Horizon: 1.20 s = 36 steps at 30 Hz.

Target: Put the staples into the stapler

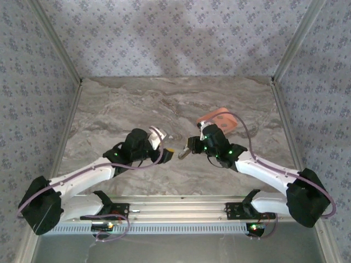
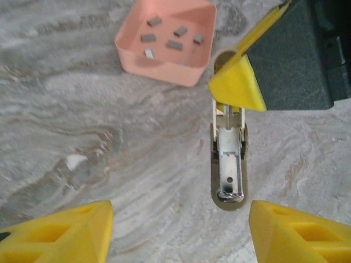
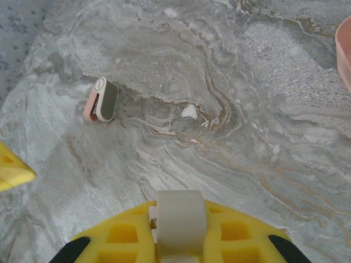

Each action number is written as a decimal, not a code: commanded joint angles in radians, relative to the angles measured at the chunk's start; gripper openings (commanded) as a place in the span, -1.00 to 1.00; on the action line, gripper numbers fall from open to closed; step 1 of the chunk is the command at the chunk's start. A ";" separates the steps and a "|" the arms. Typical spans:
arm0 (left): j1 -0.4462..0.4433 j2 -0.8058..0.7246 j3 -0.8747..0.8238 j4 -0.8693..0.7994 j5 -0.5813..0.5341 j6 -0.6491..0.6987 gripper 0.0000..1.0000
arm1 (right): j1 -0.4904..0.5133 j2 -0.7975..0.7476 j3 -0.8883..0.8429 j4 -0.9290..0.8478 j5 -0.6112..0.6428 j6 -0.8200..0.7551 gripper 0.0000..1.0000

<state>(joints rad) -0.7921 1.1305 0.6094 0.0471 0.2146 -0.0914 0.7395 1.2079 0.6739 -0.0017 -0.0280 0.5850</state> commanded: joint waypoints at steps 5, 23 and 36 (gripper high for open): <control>-0.062 0.119 0.064 0.016 0.000 -0.062 0.32 | 0.018 0.015 0.024 0.046 -0.009 -0.037 -0.76; -0.082 0.238 0.101 0.149 -0.010 -0.195 0.22 | 0.009 -0.011 -0.021 0.149 -0.114 -0.054 -0.76; -0.081 0.262 0.097 0.187 -0.007 -0.206 -0.29 | 0.010 -0.021 -0.025 0.175 -0.138 -0.045 -0.77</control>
<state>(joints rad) -0.8719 1.3838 0.6872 0.2012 0.2165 -0.2943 0.7506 1.2171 0.6567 0.1402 -0.1459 0.5442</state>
